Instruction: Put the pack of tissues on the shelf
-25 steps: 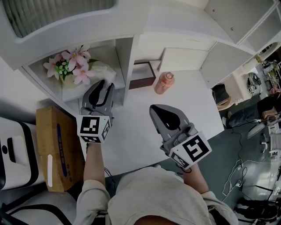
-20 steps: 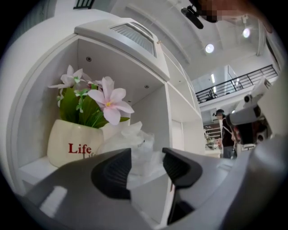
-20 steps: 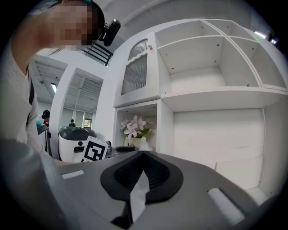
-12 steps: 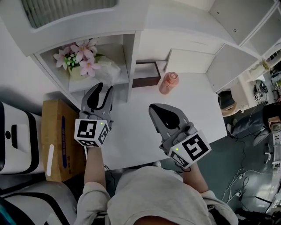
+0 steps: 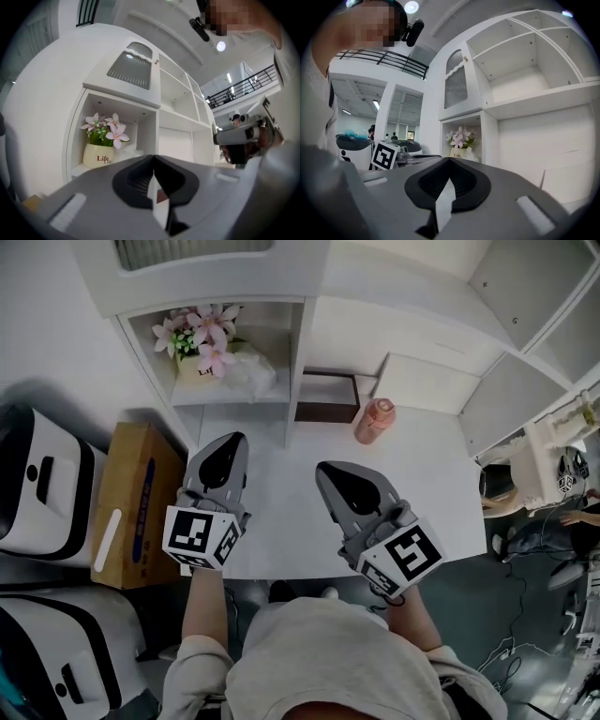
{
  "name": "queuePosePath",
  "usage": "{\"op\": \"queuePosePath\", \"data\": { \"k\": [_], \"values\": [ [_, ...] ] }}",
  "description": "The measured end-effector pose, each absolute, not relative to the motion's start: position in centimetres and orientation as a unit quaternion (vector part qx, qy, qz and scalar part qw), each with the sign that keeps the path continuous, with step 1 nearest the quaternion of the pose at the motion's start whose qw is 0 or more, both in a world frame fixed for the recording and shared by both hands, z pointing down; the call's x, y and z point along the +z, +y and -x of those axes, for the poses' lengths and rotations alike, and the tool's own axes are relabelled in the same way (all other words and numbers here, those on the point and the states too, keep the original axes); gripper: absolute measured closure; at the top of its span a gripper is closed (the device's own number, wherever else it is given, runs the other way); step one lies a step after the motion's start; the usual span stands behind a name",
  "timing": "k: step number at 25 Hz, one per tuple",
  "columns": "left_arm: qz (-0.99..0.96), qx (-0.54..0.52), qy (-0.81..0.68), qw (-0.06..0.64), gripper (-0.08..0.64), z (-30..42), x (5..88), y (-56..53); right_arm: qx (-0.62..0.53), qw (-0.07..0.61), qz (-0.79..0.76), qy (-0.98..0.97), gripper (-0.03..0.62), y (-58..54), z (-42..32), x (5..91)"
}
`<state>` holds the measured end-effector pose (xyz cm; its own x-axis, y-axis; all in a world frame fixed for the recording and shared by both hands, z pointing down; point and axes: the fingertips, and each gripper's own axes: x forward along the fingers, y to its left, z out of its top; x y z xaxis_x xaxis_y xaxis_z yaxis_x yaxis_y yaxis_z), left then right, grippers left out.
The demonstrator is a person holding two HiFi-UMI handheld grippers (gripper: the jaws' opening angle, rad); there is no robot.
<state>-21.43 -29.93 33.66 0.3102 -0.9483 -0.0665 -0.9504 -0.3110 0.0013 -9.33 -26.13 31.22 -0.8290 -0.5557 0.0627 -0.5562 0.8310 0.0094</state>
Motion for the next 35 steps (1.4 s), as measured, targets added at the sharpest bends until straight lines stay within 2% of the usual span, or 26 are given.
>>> {"op": "queuePosePath", "data": {
  "k": [13, 35],
  "values": [
    [0.788, 0.006, 0.615, 0.042, 0.56, 16.5, 31.2, -21.7, 0.01, 0.017, -0.214, -0.977, 0.591, -22.5, 8.2, 30.8],
    [0.771, -0.007, 0.634, 0.064, 0.56, 13.0, 28.5, -13.4, -0.007, -0.003, -0.12, -0.993, 0.591, -16.3, 9.5, 29.5]
  ]
}}
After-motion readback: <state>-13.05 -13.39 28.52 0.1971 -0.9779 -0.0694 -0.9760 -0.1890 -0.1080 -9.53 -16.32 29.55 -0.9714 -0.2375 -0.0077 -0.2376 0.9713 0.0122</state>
